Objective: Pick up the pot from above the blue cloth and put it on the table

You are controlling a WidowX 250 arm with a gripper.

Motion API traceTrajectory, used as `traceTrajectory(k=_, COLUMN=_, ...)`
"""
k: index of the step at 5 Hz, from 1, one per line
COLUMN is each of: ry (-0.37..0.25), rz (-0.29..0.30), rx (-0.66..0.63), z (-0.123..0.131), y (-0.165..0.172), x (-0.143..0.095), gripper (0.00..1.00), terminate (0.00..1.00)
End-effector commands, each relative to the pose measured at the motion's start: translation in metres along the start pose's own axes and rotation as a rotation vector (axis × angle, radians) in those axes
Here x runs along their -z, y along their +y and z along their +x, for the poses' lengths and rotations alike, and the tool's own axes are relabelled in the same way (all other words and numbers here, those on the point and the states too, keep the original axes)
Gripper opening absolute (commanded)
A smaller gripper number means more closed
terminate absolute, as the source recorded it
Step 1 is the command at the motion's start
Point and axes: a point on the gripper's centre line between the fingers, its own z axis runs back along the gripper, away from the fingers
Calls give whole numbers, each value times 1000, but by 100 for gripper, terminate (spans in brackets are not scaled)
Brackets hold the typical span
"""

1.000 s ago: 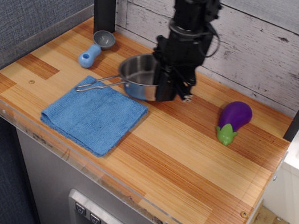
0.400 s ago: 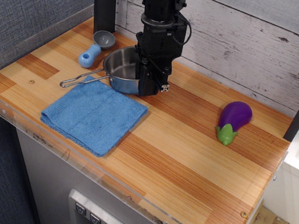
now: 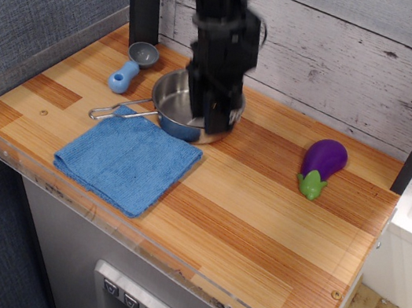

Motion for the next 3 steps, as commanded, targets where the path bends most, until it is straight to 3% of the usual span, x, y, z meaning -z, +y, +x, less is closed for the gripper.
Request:
traceTrajectory(k=1, ry=-168, rz=115, rx=-316, z=-34, y=-11, x=-75, gripper=100, terminate=0)
traceTrajectory(k=2, ry=-165, rz=141, rx=-414, z=-47, y=-14, x=-89, gripper=100, terminate=0)
traceTrajectory(k=3, ry=-120, rz=163, rx=-501, z=-54, y=-14, x=-90, gripper=100, terminate=0)
